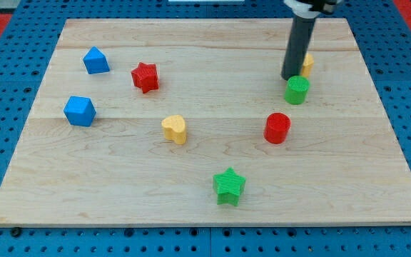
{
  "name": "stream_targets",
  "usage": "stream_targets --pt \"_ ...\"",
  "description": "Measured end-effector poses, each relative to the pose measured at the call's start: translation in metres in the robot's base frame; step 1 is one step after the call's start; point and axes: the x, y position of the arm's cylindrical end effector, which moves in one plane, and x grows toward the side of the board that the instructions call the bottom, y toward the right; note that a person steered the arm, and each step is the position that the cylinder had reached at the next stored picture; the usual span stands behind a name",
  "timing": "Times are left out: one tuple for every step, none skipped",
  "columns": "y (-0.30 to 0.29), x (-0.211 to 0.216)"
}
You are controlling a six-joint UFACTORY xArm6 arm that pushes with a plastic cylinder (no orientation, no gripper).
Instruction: Point your arm towards the bottom right
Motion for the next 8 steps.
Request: stream_targets --pt "0.013 -0.009" --pt "0.007 -0.009" --pt "-0.01 -0.009" --pt "-0.011 -0.009" --pt "-0.011 -0.009" --pt "-0.011 -0.007" --pt "-0.001 -0.006" --pt "0.05 0.006"
